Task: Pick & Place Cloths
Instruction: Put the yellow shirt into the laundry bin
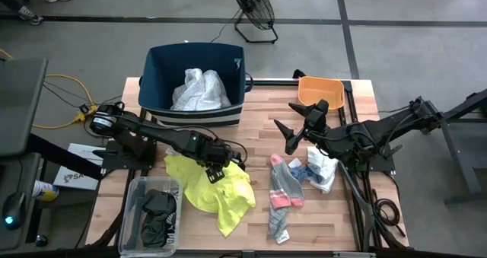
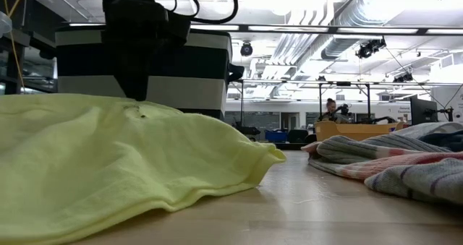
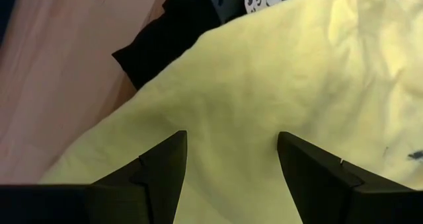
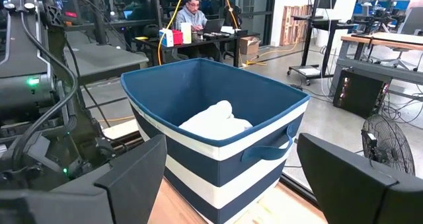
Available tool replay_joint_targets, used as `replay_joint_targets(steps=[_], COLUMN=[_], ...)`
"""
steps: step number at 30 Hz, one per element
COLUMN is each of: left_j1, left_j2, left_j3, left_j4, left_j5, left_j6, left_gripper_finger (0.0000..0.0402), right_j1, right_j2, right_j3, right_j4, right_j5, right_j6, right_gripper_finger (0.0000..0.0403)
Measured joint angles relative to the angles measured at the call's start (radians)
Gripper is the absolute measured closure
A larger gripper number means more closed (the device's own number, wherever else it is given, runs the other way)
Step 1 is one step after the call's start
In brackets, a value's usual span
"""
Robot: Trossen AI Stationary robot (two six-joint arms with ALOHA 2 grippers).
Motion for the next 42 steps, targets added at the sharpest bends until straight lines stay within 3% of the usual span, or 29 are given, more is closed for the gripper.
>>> replay_joint_targets(steps=[30,34,42], left_j1=[-0.018,-0.018,-0.018], left_j2=[0.073,0.085,0.083], left_j3=[0.000,0.001,0.001], left_j4=[-0.007,-0.008,-0.008], left_j5=[0.030,0.030,0.030], left_j6=[0.012,0.013,0.030], left_gripper_finger=[0.0172,0.0194,0.0279], right_j1=[0.000,0.000,0.000], right_j2=[0.000,0.000,0.000], right_j3=[0.000,0.000,0.000], right_j4=[-0.019,-0.019,-0.019], right_j5=[-0.029,-0.029,-0.029], right_j6=[0.026,0.026,0.026], right_gripper_finger=[0.0071,0.0071,0.0071])
